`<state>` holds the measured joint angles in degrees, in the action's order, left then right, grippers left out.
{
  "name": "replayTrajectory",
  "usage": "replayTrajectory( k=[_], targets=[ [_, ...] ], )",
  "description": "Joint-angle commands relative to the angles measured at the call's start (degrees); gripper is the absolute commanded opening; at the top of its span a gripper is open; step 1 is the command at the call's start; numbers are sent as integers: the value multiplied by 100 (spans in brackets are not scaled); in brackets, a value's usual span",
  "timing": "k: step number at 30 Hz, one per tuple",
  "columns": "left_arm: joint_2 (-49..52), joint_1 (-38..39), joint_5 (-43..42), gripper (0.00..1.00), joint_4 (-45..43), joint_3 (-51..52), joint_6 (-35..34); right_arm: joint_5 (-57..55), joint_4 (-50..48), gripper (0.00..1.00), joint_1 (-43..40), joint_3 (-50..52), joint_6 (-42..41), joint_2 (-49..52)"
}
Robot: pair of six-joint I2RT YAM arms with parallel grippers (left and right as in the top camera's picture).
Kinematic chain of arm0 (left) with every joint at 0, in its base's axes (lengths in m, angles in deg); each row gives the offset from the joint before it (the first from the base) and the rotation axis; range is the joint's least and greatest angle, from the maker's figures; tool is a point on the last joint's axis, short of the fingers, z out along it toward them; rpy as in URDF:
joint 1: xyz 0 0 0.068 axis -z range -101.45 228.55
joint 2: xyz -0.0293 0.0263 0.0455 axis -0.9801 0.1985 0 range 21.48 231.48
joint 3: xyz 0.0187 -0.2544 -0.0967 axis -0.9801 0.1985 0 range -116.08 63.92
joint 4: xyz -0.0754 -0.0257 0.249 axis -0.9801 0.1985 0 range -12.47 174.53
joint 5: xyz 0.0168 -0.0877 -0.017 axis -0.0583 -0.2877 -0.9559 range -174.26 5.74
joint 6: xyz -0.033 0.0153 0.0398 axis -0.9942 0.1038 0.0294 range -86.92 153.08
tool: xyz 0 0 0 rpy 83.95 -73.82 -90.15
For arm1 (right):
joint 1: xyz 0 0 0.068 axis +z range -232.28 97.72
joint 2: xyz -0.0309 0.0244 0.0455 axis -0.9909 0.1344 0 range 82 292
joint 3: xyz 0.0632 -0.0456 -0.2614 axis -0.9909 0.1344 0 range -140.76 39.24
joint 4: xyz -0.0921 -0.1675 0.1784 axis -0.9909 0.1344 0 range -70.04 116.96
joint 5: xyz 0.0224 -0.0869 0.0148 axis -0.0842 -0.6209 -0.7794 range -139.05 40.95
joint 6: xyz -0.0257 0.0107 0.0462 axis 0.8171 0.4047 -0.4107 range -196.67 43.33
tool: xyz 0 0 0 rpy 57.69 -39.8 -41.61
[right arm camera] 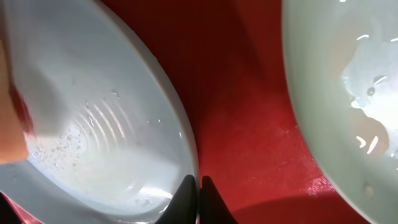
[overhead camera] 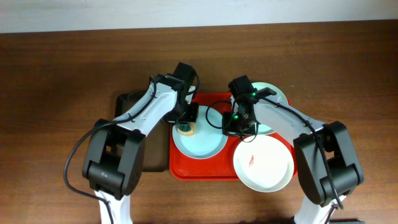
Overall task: Clean dirty plates on tray and stack at the side
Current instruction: 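Scrub the left plate's surface with the sponge in the left gripper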
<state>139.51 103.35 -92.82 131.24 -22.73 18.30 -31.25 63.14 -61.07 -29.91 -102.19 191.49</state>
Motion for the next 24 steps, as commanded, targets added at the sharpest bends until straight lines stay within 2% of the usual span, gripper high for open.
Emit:
replayTrajectory(
  k=[1,3,6,8,11,14,16,20,23,24],
  targets=[
    [326,-2,107,0,-7,-61,-59,-52,-31,4,63,37,-7,50],
    [595,0,26,0,0,-59,-59,-52,-37,4,63,37,-4,50],
    [813,24,-533,0,83,-59,-44,-52,-59,4,63,37,-7,50],
    [750,-66,-1572,0,149,-181,435,-55,-59,4,63,37,-4,50],
    [492,-402,-2122,0,442,-501,472,-55,-59,4,63,37,-4,50],
    [-140,-723,-2063,0,466,-544,487,-55,-57,4,63,37,-4,50],
    [-446,-739,-1692,0,468,-544,485,-52,-57,4,63,37,-4,50],
    [-518,-352,-1032,0,468,-378,402,-55,-57,5,63,37,-4,50],
    [-514,-11,-39,0,160,50,-160,-55,-55,5,63,37,-4,50],
    [-514,76,13,0,-31,219,-195,-55,-57,5,63,37,-4,50]
  ],
)
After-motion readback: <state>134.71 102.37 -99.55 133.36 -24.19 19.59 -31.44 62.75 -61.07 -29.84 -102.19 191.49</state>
